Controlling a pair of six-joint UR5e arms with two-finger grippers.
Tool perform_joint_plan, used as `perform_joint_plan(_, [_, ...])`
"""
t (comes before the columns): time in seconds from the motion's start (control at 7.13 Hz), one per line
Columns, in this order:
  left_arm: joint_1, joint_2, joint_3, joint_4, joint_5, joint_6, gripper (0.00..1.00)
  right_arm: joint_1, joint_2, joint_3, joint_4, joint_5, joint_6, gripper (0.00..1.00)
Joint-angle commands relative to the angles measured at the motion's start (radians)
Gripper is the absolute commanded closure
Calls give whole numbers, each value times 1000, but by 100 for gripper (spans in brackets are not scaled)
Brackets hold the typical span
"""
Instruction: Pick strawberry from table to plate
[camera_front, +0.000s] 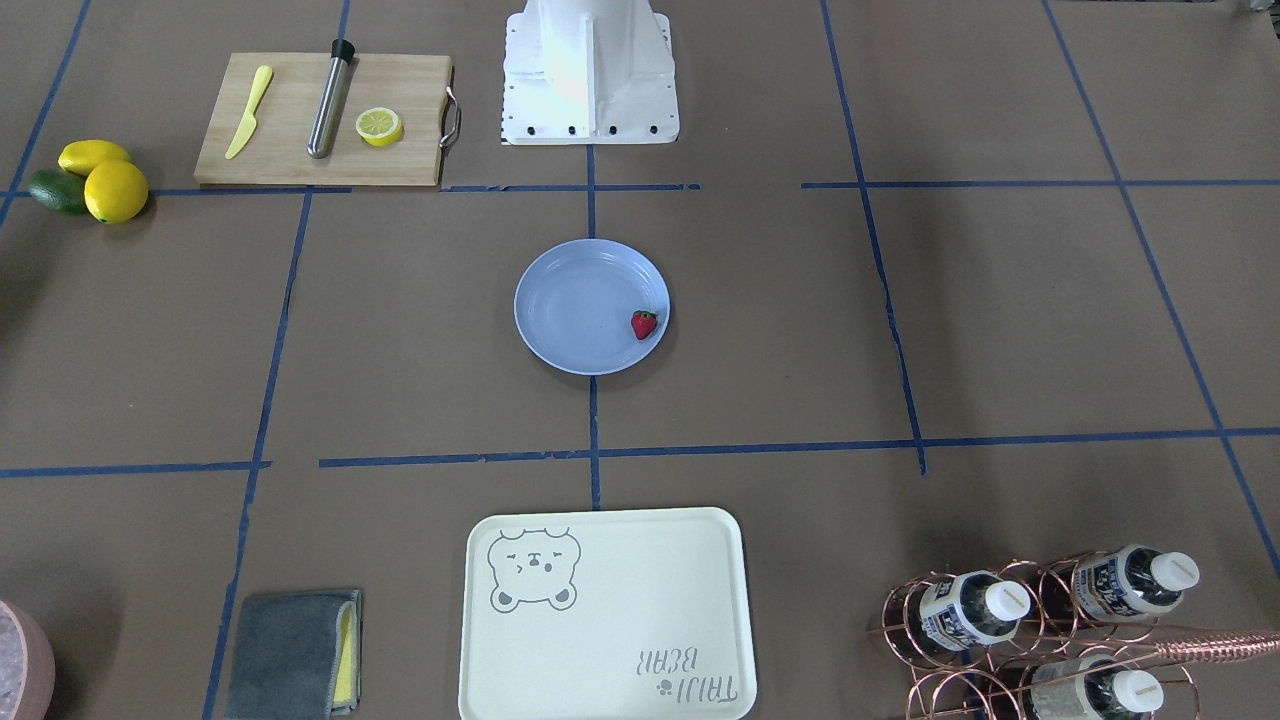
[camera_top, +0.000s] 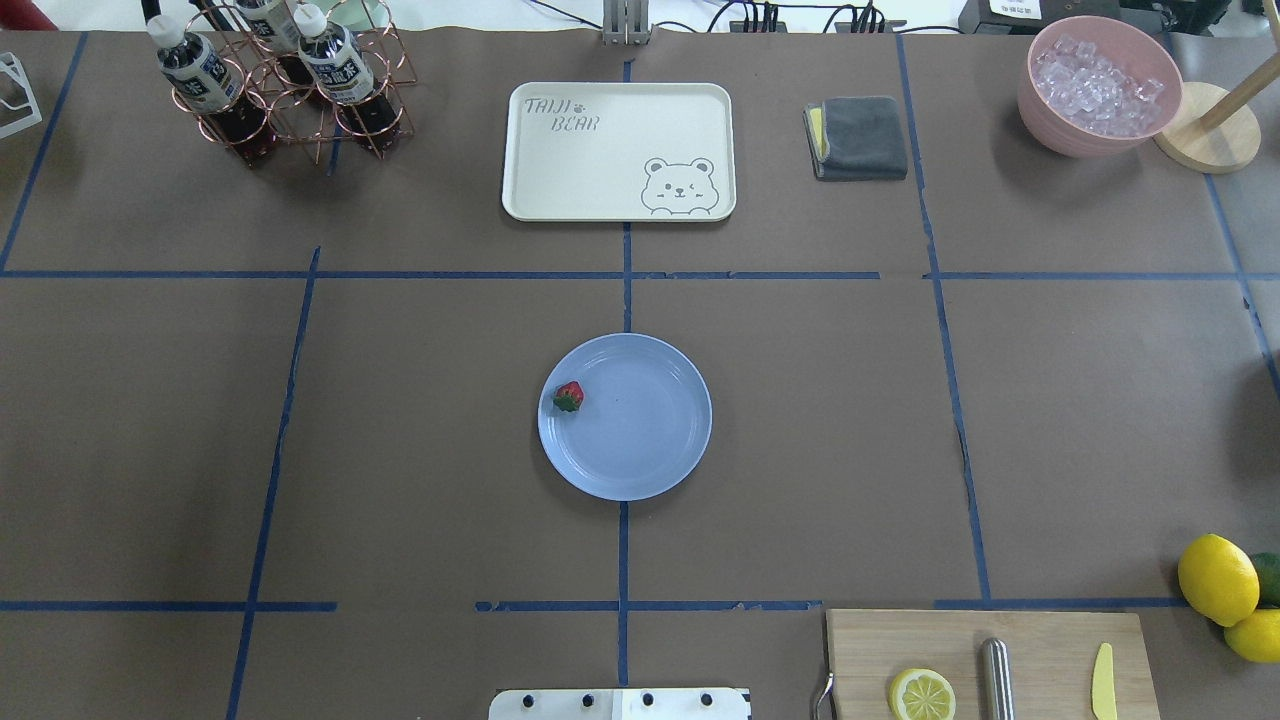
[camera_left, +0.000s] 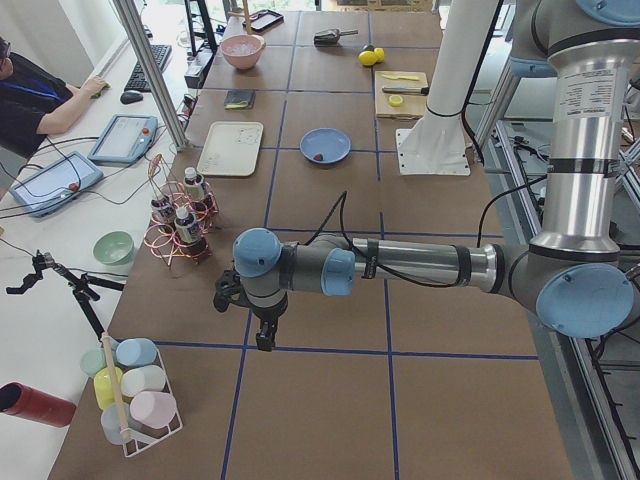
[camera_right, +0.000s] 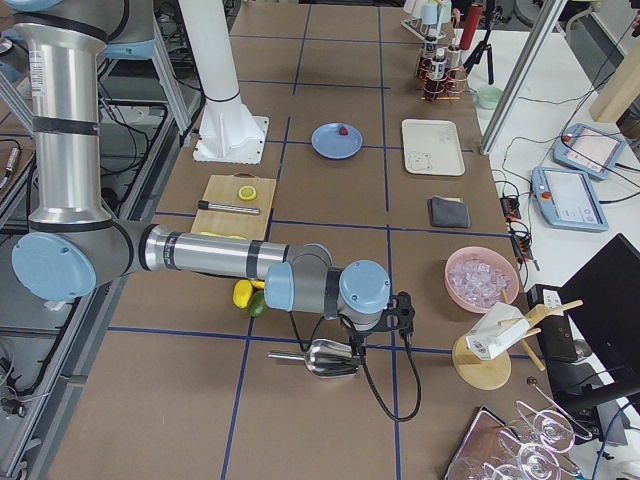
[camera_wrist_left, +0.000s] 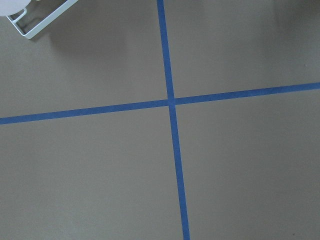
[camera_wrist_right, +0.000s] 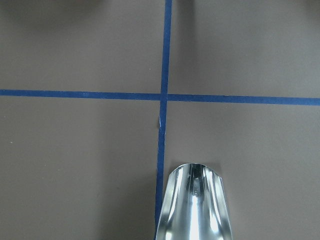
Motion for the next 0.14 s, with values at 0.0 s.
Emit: perform_joint_plan(0.0, [0, 2, 0, 0, -1, 0, 0, 2, 0, 0, 0, 0, 0, 0])
